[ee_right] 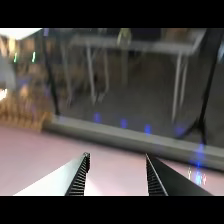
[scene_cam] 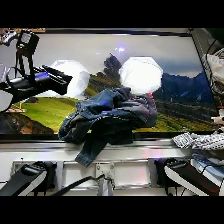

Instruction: Fold the clothes and pants, and hang the long-sleeved shirts on hangers.

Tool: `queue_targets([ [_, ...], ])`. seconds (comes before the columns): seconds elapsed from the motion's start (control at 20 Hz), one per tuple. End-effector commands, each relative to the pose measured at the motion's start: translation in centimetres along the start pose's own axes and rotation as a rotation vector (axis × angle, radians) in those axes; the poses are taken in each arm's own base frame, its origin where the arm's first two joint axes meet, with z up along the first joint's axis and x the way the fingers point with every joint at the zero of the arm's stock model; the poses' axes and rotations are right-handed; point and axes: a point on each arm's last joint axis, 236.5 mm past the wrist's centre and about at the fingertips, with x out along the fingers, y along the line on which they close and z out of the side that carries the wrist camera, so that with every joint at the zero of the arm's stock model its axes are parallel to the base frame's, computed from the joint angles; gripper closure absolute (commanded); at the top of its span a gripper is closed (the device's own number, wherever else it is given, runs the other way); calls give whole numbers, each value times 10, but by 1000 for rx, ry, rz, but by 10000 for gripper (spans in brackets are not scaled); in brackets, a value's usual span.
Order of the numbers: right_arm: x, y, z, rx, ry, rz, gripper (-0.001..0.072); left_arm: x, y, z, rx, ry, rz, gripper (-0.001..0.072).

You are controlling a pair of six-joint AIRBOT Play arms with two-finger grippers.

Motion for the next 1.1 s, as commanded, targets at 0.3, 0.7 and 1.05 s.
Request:
queue_targets([
  [0.3,-9,-12,66,56,-283,-43,303,0,-1,-1,1,6,-3,349],
  [0.7,-3,27,-179,54,632,159,160,-31,-10,-76,-129,248,-23,678],
  [1.05,-12,39,-287,188,810,208,80,-61,32,-189,-536,333,293,220],
])
